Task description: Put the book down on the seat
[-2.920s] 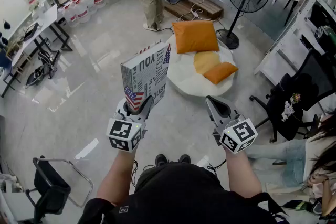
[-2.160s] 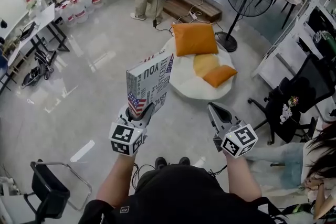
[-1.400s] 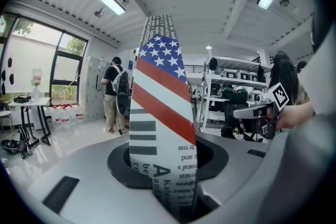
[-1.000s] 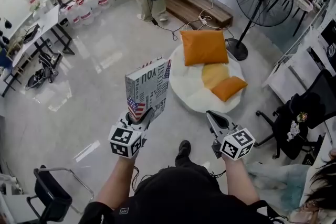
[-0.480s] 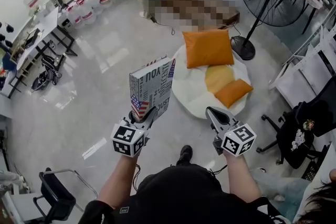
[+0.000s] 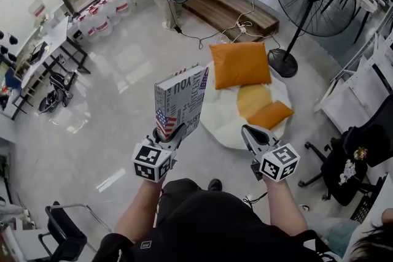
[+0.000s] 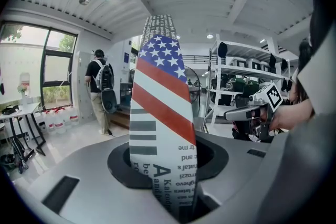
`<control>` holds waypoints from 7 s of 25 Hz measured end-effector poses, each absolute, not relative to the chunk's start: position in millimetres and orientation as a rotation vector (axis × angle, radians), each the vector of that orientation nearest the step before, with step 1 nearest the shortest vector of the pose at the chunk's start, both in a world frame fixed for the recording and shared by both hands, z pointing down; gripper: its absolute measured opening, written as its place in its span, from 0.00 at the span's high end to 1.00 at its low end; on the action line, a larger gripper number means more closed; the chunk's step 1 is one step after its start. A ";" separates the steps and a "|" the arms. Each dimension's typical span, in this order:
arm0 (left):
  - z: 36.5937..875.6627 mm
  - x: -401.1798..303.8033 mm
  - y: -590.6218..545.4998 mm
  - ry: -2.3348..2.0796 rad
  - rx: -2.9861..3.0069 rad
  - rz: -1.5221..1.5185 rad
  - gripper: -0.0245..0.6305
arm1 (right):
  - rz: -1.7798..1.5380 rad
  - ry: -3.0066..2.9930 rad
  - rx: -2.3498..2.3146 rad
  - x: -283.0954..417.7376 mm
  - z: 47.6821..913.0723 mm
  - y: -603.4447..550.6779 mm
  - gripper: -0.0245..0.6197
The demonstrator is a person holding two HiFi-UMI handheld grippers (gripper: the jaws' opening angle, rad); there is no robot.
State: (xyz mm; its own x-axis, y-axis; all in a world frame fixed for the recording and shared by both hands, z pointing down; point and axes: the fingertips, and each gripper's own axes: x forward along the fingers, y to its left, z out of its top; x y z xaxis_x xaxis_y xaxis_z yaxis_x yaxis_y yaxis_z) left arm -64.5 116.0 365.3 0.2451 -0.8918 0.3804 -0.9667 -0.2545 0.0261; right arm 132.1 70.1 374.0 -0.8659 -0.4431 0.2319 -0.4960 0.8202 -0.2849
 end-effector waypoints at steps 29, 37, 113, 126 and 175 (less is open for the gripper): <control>415.0 -176.2 -148.2 -1.550 2.323 0.324 0.72 | 0.549 -2.687 0.931 35.1 405.9 -145.6 0.94; 430.6 -194.5 -178.1 -1.545 2.292 0.316 0.72 | 0.566 -2.683 0.923 15.1 418.3 -174.1 0.94; 1096.7 -11.8 -316.3 -0.818 1.724 0.707 0.70 | 1.205 -2.276 0.824 62.6 908.6 -284.1 0.94; 1069.5 -82.1 -330.0 -0.944 1.727 0.921 0.57 | 1.217 -2.316 0.807 48.6 878.6 -289.1 0.94; 408.7 -32.6 -256.0 -1.257 2.504 0.411 0.96 | 0.692 -2.791 0.967 114.8 423.7 -229.7 0.94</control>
